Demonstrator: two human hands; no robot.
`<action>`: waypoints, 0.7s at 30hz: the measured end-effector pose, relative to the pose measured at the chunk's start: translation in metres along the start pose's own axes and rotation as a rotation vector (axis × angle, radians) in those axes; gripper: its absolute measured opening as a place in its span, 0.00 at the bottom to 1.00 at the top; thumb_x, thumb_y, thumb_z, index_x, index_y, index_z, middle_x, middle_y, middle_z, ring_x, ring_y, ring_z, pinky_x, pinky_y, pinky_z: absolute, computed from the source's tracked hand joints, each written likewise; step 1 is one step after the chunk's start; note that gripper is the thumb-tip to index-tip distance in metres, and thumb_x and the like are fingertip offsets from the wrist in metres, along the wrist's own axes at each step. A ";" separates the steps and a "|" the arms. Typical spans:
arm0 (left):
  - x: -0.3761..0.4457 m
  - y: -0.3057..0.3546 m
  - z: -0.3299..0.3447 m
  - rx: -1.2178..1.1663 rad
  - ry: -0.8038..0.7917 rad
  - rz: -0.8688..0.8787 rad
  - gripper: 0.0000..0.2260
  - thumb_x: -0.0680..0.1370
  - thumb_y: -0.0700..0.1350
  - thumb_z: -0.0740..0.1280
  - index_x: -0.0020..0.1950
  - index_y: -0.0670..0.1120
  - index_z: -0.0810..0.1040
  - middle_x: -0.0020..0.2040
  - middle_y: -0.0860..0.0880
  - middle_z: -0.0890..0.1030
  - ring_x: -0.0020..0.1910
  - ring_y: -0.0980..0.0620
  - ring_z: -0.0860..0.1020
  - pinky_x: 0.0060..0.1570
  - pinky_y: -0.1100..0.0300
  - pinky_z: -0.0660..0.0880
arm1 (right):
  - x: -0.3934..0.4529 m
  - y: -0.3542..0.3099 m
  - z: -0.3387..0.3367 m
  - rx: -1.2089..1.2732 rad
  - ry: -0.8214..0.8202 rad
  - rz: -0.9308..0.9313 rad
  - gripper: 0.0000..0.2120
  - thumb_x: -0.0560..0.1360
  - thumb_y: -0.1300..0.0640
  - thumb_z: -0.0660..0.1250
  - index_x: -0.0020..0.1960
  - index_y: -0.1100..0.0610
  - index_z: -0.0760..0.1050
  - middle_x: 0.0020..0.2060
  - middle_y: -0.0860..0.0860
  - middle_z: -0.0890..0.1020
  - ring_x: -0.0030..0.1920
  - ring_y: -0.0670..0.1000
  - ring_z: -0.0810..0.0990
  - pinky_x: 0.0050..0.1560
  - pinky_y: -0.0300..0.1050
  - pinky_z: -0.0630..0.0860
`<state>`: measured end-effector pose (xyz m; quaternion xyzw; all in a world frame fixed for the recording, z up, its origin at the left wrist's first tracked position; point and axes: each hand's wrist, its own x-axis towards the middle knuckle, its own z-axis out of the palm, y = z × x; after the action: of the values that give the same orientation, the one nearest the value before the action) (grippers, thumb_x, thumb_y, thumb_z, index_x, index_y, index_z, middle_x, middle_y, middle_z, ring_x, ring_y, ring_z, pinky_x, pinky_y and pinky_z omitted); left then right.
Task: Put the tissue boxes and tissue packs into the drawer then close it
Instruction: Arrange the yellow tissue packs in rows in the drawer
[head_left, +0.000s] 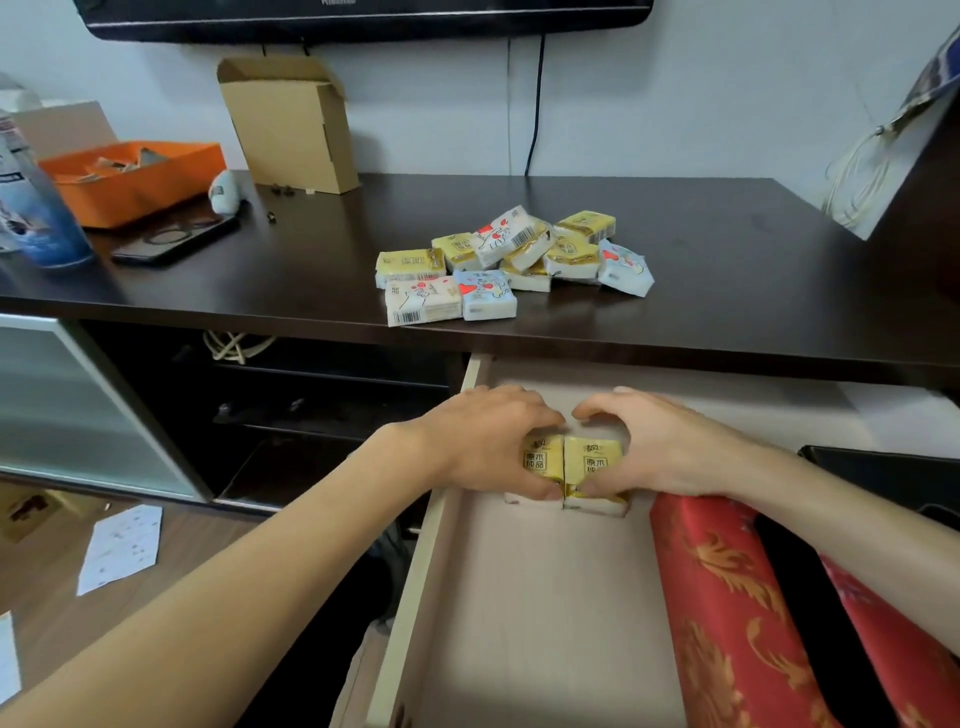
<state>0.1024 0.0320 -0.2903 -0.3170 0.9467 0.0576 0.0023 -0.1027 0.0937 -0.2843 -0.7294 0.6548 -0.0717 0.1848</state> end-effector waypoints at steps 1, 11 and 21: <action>-0.002 -0.002 -0.010 -0.089 0.026 0.001 0.28 0.73 0.65 0.68 0.69 0.54 0.75 0.61 0.55 0.79 0.61 0.53 0.75 0.58 0.53 0.74 | -0.002 0.001 -0.002 0.054 0.095 -0.025 0.27 0.66 0.43 0.78 0.64 0.45 0.78 0.57 0.41 0.80 0.58 0.44 0.79 0.58 0.47 0.76; 0.002 -0.087 -0.101 -0.505 0.667 -0.522 0.14 0.80 0.52 0.60 0.58 0.51 0.83 0.57 0.51 0.85 0.53 0.51 0.80 0.54 0.53 0.76 | 0.073 -0.014 -0.088 0.247 0.690 -0.185 0.12 0.76 0.62 0.69 0.53 0.46 0.82 0.49 0.46 0.84 0.51 0.48 0.79 0.54 0.46 0.76; 0.007 -0.145 -0.073 -0.376 0.744 -0.921 0.17 0.78 0.57 0.62 0.55 0.48 0.84 0.59 0.46 0.80 0.56 0.44 0.76 0.47 0.52 0.72 | 0.135 -0.003 -0.109 -0.130 0.304 -0.094 0.20 0.73 0.47 0.74 0.64 0.50 0.78 0.68 0.48 0.75 0.69 0.53 0.70 0.63 0.52 0.71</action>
<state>0.1868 -0.0954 -0.2334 -0.6867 0.6237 0.1022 -0.3591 -0.1198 -0.0578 -0.2018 -0.7502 0.6438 -0.1472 0.0326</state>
